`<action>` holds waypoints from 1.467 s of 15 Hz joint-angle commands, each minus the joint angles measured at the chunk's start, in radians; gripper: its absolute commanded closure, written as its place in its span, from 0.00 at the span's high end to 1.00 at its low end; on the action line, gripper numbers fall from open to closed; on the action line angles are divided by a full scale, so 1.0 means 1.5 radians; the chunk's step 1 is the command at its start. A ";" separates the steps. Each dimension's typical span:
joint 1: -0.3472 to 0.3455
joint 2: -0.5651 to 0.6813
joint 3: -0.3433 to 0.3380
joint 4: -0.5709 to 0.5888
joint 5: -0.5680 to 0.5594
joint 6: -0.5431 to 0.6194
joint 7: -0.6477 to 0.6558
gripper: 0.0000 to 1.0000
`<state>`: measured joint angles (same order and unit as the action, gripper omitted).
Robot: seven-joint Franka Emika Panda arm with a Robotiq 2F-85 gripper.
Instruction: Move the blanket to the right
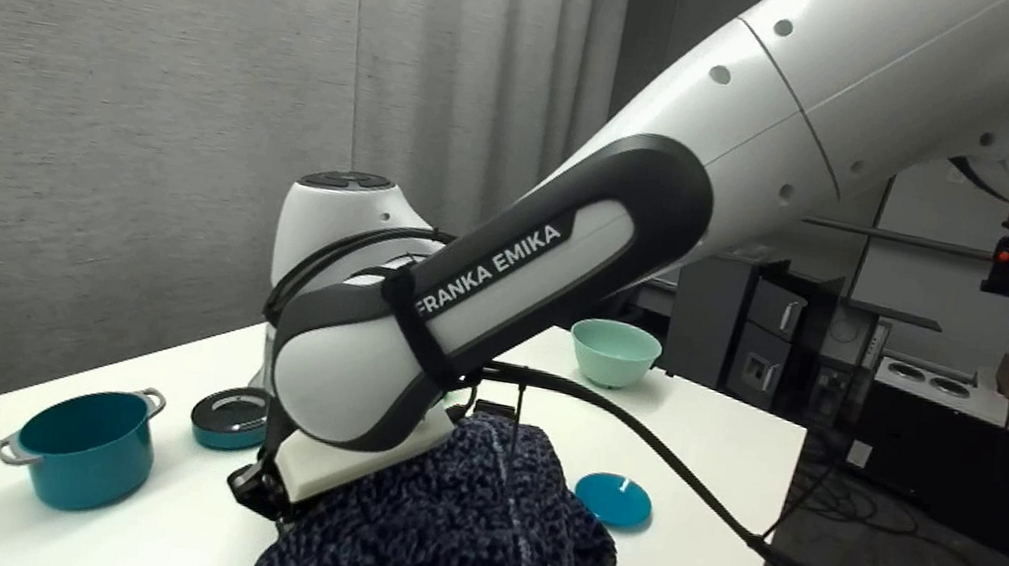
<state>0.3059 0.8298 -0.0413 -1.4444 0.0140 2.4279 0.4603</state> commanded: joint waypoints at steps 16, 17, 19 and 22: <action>-0.047 -0.163 -0.042 -0.292 -0.010 0.004 0.017 0.00; -0.048 -0.168 -0.043 -0.302 -0.011 0.005 0.020 0.00; -0.048 -0.172 -0.046 -0.306 -0.015 0.016 0.029 0.00; -0.053 -0.178 -0.027 -0.277 0.009 0.077 0.030 0.00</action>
<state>0.2376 0.6036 -0.1077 -1.8457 0.0098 2.4784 0.4941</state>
